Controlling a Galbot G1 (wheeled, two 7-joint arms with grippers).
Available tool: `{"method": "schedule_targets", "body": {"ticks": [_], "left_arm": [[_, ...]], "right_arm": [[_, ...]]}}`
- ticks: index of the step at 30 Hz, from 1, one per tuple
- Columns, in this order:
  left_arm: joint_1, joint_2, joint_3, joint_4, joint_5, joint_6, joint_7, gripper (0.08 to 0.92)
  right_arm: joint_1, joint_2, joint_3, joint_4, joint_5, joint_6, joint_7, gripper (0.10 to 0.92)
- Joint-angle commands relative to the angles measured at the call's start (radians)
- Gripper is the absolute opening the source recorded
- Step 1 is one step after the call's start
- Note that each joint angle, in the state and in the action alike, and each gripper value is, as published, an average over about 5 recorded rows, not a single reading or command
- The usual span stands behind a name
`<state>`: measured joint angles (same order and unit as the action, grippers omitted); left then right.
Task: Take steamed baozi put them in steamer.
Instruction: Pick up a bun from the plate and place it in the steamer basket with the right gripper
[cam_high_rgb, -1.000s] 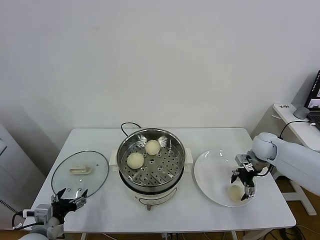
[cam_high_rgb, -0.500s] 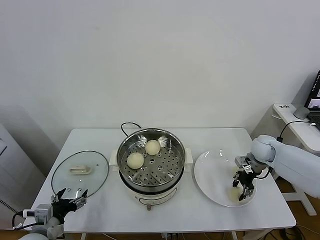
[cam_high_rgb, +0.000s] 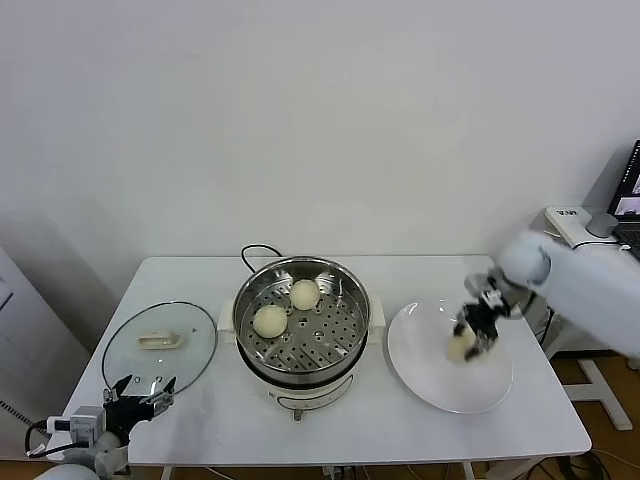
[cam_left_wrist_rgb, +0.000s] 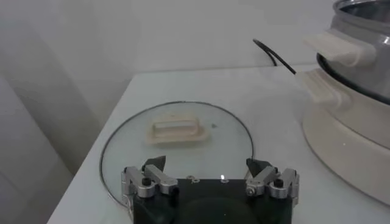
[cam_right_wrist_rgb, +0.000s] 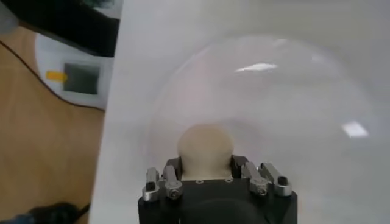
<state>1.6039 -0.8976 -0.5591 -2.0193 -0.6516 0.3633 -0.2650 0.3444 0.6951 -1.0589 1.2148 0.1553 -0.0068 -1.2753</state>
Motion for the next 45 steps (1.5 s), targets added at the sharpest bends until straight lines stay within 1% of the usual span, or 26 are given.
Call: {"method": "schedule_targets", "body": {"ticks": [1, 6, 9, 13, 17, 25, 34, 45], "left_arm": [[0.0, -0.002, 0.001, -0.003, 0.001, -0.001, 0.0, 0.823], [0.003, -0.003, 0.001, -0.002, 0.001, -0.006, 0.0, 0.823], [0.007, -0.004, 0.002, -0.001, 0.001, -0.009, 0.0, 0.823], [0.008, -0.007, 0.002, 0.0, 0.001, -0.01, 0.001, 0.823], [0.008, -0.007, 0.001, 0.0, 0.002, -0.01, 0.0, 0.823], [0.008, -0.009, 0.002, 0.002, 0.004, -0.01, 0.0, 0.823], [0.008, -0.006, 0.002, 0.006, 0.003, -0.014, 0.001, 0.823], [0.011, -0.007, 0.001, 0.01, 0.002, -0.019, 0.001, 0.823]], "right_arm": [[0.259, 0.187, 0.012, -0.039, 0.09, 0.155, -0.012, 0.508], [0.271, 0.311, 0.031, -0.07, 0.11, 0.34, -0.025, 0.509], [0.257, 0.378, 0.038, -0.065, 0.097, 0.422, -0.023, 0.511], [0.23, 0.459, 0.045, -0.05, 0.07, 0.52, -0.017, 0.511], [0.207, 0.512, 0.035, -0.02, 0.031, 0.586, -0.013, 0.509], [0.153, 0.538, -0.01, 0.064, -0.052, 0.674, -0.017, 0.509], [0.09, 0.545, -0.01, 0.102, -0.148, 0.743, -0.034, 0.509], [0.026, 0.551, -0.01, 0.142, -0.206, 0.762, -0.045, 0.509]]}}
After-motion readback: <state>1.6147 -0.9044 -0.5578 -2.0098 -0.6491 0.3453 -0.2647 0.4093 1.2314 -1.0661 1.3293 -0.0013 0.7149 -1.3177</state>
